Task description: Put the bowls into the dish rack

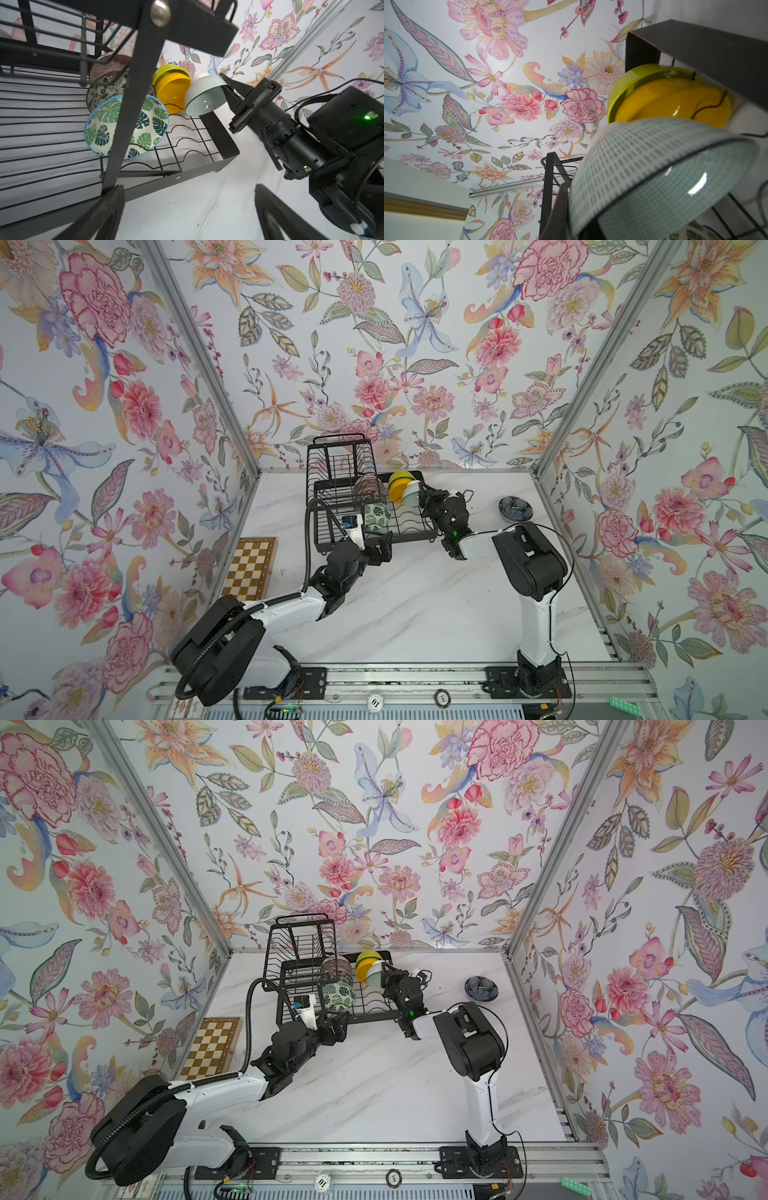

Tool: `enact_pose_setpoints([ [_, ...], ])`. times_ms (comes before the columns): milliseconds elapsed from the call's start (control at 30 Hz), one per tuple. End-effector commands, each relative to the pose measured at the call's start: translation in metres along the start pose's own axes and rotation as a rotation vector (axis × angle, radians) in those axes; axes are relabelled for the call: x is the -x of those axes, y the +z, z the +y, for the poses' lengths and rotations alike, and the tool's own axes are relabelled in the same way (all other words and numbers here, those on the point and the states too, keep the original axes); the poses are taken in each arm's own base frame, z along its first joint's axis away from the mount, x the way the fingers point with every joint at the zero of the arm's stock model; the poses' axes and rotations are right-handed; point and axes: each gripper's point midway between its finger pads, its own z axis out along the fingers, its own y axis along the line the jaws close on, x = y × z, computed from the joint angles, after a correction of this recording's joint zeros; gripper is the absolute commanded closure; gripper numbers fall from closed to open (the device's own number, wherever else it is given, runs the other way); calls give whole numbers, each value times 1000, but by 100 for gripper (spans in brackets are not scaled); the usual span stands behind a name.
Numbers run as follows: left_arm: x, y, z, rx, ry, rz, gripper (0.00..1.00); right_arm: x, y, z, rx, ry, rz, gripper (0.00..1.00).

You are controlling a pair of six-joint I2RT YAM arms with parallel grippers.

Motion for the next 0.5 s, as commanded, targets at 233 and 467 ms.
enact_pose_setpoints([
  [233, -5, 1, 6, -3, -24, -9, 1, -9, 21, 13, 65, 51, -6, 100],
  [467, -2, 0, 3, -8, -20, -16, 1, -8, 28, 3, 37, 52, -24, 100],
])
